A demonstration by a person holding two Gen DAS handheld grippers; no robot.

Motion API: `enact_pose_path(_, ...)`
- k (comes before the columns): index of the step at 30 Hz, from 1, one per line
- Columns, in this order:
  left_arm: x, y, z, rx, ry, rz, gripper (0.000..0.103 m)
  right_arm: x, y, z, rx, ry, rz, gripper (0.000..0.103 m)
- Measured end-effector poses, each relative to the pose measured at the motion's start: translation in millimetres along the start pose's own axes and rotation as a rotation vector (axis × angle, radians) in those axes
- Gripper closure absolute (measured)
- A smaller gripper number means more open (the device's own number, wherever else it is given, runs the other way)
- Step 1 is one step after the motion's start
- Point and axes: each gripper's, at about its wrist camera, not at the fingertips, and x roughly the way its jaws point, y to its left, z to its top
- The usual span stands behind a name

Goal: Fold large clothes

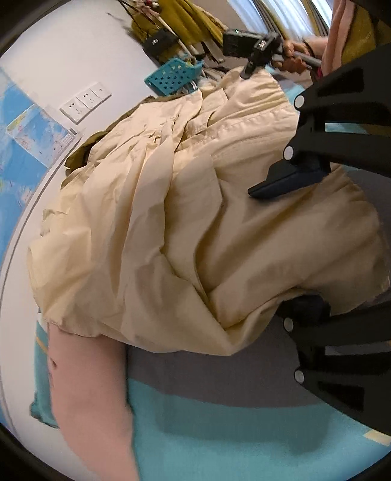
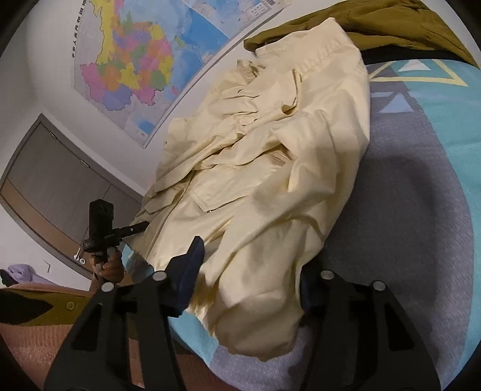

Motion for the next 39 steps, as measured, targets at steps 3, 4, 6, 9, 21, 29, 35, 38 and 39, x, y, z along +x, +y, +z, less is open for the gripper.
enact_pose_path(3, 2.7, -1.8, -0.2, -0.004, -0.002, -0.086, 0.018, 3.1, 5.3, 0.6, -0.017, -0.005, -0.002, 0.039)
enact_pose_path(4, 4.3, -5.3, -0.6, 0.004, -0.009, -0.065, 0.019, 6.1, 8.3, 0.5, -0.028, -0.002, -0.017, 0.039)
enact_pose_path(6, 7.9, -15.0, -1.5, 0.039, -0.019, 0.011, 0.039, 11.3, 10.6, 0.5, -0.019, -0.002, -0.019, 0.058)
enact_pose_path(9, 5.1, -9.8, 1.3, -0.011, -0.021, -0.003, 0.073, 10.4, 4.7, -0.5, 0.049, -0.020, 0.027, 0.082)
enact_pose_path(21, -79.9, -4.8, -9.3, -0.038, -0.072, -0.210, 0.085, -59.3, 76.5, -6.5, -0.075, -0.177, 0.213, 0.087)
enact_pose_path(29, -73.6, 6.2, -7.9, -0.098, -0.018, -0.233, 0.084, -52.0, 81.9, -7.5, -0.046, -0.178, 0.189, 0.087)
enact_pose_path(35, -81.7, 2.9, 17.5, -0.119, -0.018, -0.260, 0.083, -56.1, 88.2, 23.1, -0.048, -0.233, 0.206, 0.087)
enact_pose_path(38, -83.9, 2.0, 38.0, -0.135, 0.010, -0.267, 0.081, -54.5, 90.0, 44.1, -0.054, -0.259, 0.213, 0.087)
enact_pose_path(39, -85.7, 3.4, 44.9, -0.141, 0.014, -0.273, 0.081, -54.2, 89.6, 49.6, -0.053, -0.266, 0.216, 0.087)
